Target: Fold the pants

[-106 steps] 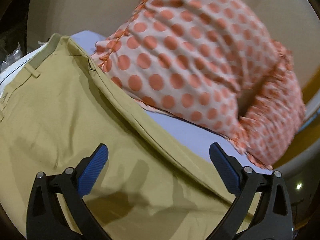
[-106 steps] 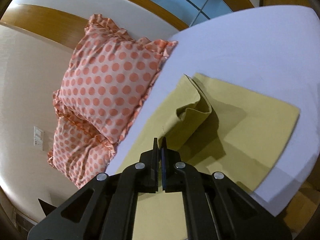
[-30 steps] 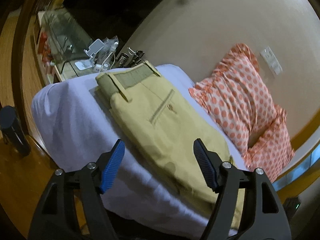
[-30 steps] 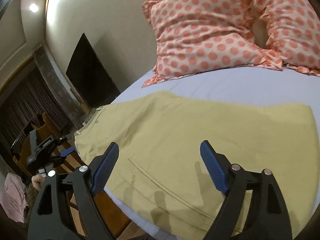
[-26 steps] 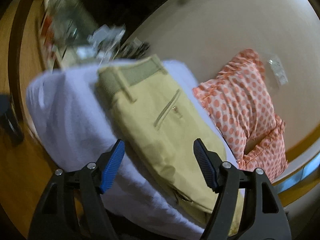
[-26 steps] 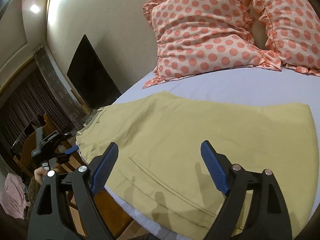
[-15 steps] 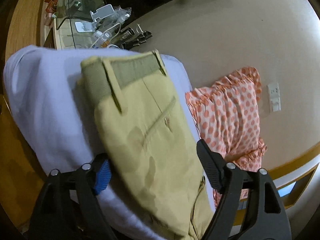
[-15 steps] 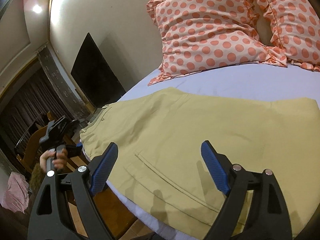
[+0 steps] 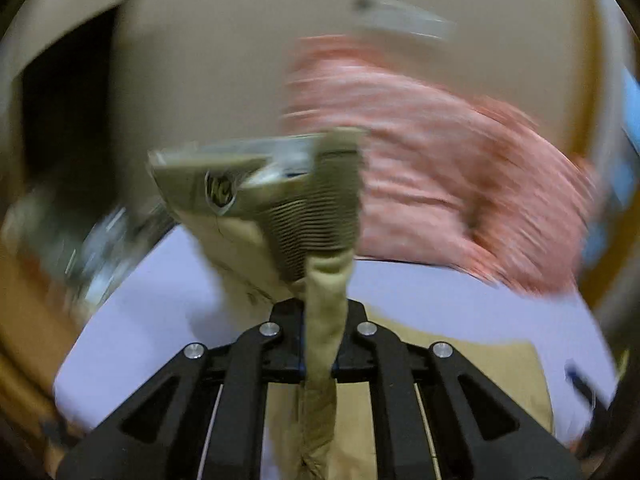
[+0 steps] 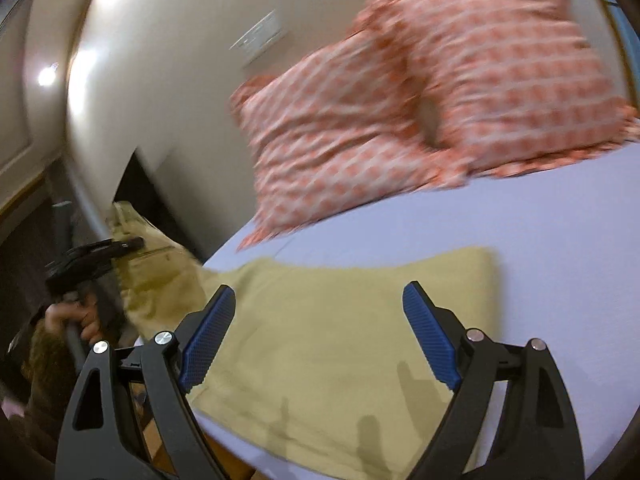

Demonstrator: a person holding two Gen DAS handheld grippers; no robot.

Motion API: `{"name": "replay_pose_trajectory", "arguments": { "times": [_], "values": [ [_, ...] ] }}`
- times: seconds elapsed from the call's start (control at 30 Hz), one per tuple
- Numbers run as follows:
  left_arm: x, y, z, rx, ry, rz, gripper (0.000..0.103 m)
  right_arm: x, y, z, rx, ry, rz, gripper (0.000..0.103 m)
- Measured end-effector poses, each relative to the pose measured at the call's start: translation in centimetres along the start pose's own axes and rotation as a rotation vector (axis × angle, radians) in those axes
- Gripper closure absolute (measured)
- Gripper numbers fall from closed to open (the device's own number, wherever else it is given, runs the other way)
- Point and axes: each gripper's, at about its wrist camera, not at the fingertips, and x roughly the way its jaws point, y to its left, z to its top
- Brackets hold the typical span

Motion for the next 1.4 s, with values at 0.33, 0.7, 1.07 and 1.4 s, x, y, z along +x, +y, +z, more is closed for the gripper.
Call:
{"name": "replay_pose_trajectory", "arguments": {
  "times": [0.33,0.7,1.07,1.4],
  "values": [
    [4.3,-25.0,-17.2,0.694,0.192,-0.318,0.091,-2.2,-9.0,-0.4,0.278,0.052,-0.070,0.016],
    [-1.7,-16.0,-13.0,0.412,0.084,-0.413,0.021,4.8,-7.9,-1.6,0.155,0.299,-0.175,0.042],
    [14.7,-2.8,-9.5,-0.144,0.537,-0.363,0.021,6.0,-8.7,-1.6,0.171,0.360,-0.034,0.074],
    [16.5,-4.5,-6.1,-0.103,0.540,-0.386,0.097,7.6,-9.0,4.3,0.221,0.394,0.110,0.090]
  ]
}}
